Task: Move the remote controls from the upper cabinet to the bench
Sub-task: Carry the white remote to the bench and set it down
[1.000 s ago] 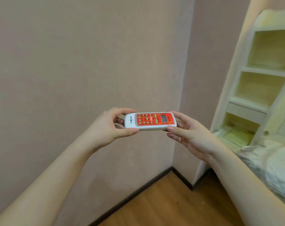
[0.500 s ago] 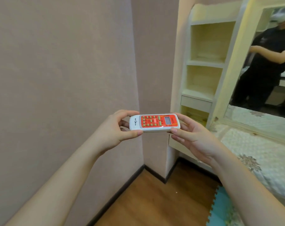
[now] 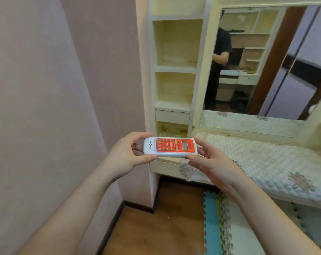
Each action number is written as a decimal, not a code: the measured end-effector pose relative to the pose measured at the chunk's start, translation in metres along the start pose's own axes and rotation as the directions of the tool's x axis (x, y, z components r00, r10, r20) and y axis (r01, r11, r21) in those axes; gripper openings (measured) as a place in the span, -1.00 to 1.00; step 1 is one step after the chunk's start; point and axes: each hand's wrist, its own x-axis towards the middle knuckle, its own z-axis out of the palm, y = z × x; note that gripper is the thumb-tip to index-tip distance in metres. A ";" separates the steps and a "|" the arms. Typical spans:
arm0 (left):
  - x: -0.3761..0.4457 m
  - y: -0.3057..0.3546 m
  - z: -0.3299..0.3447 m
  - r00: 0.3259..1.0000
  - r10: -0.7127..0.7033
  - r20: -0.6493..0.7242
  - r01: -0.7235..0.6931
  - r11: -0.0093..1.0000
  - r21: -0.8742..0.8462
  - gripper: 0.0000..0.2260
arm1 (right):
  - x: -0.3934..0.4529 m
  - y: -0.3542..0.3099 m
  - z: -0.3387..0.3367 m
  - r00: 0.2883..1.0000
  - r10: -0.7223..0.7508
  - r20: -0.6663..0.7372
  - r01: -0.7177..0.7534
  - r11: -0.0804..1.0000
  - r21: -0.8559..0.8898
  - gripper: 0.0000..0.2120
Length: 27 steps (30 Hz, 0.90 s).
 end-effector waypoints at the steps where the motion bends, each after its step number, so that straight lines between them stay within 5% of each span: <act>1: 0.009 -0.001 0.002 0.999 0.013 0.029 -0.013 1.000 0.003 -0.49 | 0.001 0.001 -0.003 1.000 0.001 -0.023 -0.001 1.000 -0.007 -0.49; 14: 0.107 0.008 0.098 0.952 0.111 0.285 -0.100 0.994 -0.052 -0.48 | 0.001 0.029 -0.098 0.952 0.058 -0.301 -0.052 0.998 0.028 -0.51; 27: 0.205 0.051 0.215 0.956 0.078 0.284 -0.085 0.996 0.014 -0.48 | 0.044 0.039 -0.254 0.959 0.078 -0.274 -0.058 0.995 0.081 -0.48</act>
